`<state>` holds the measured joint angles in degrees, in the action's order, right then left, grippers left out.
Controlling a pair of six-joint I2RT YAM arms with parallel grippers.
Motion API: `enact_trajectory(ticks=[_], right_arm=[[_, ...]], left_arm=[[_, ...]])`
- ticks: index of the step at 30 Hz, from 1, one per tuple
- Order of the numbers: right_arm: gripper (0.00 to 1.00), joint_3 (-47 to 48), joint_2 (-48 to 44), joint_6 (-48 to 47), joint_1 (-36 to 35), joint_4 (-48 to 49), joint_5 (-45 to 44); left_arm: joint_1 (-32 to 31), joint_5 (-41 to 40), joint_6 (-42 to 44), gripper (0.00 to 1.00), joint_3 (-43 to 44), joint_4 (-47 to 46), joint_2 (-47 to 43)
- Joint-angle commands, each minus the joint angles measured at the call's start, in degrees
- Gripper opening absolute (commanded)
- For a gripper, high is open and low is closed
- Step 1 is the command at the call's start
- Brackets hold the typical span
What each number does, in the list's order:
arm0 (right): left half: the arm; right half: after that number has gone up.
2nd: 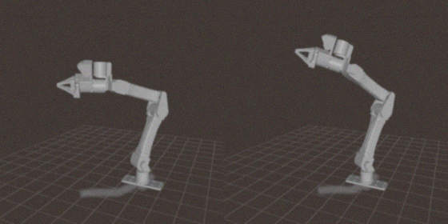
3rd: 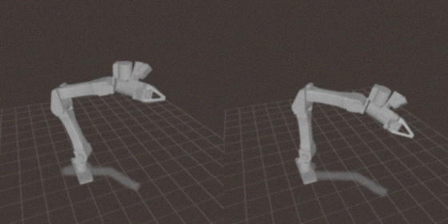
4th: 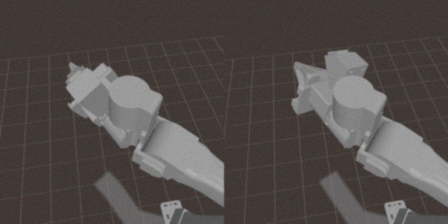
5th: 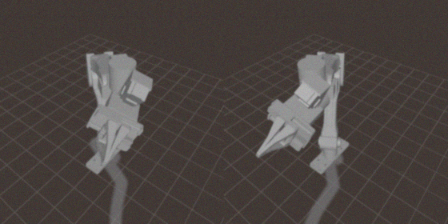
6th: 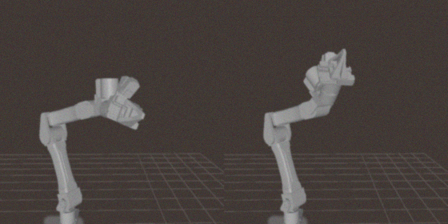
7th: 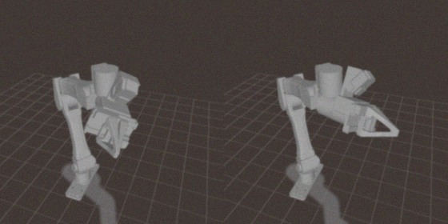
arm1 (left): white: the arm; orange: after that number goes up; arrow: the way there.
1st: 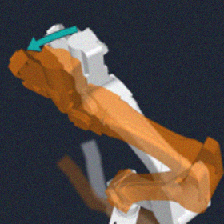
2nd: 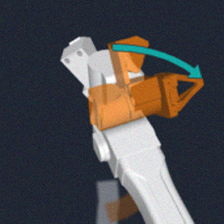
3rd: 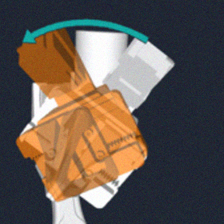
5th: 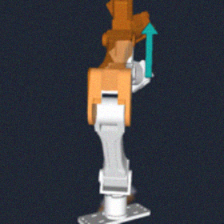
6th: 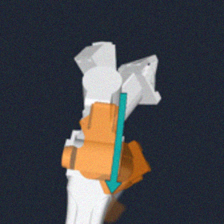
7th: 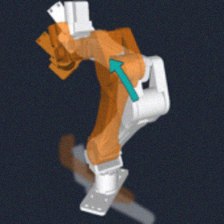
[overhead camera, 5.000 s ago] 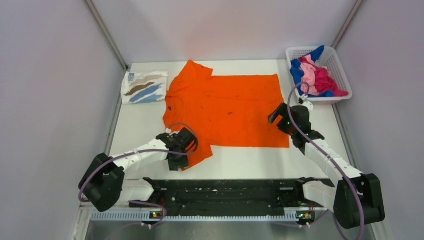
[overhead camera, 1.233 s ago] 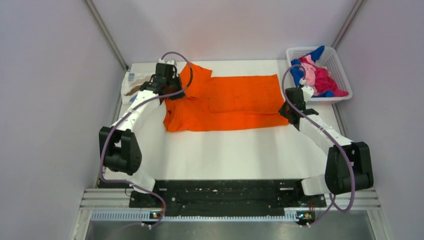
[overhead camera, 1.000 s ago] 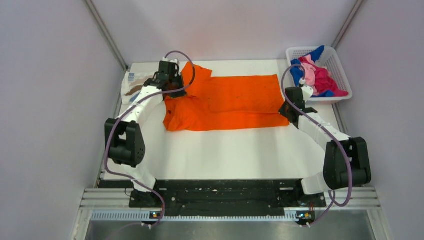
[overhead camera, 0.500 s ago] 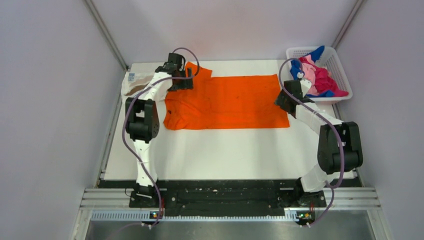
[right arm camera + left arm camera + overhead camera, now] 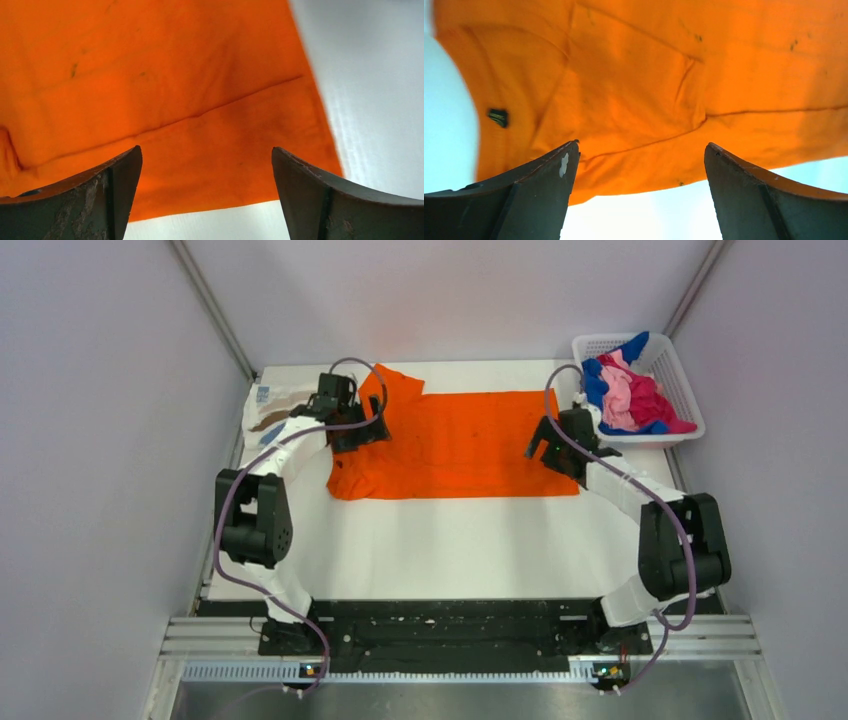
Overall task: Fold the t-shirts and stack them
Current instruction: Fold the flattened tshirt in 1/3 of the way, then grab the side of the flattened tshirt furthest away from the robot with both arms
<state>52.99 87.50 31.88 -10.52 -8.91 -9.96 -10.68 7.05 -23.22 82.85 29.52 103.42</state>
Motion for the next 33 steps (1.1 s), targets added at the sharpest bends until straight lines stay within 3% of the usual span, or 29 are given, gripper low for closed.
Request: enact_trajectory(ticks=[1,7,16,24,33], right_arm=[[0.99,2.7,5.0,-3.3,-4.9,4.4,5.5],[0.99,4.2,11.8,-0.3,-5.6,2.7,3.5],[0.99,-6.3,8.1,6.7,-5.6,2.9,1.9],[0.99,-19.9,-4.8,11.6,-7.1,-0.8,1.6],[0.99,-28.4,-22.4,13.9,-7.9,-12.3,2.2]], left_arm=[[-0.3,7.3,-6.0,0.99,-7.7,-10.9,-1.3],[-0.3,7.8,-7.5,0.99,-10.9,-9.8,3.5],[-0.7,6.0,-9.8,0.99,-22.3,-10.8,0.2],[-4.1,0.3,-12.7,0.99,-33.9,-7.3,-10.7],[-11.8,-3.8,-20.0,0.99,-45.6,-3.2,-23.8]])
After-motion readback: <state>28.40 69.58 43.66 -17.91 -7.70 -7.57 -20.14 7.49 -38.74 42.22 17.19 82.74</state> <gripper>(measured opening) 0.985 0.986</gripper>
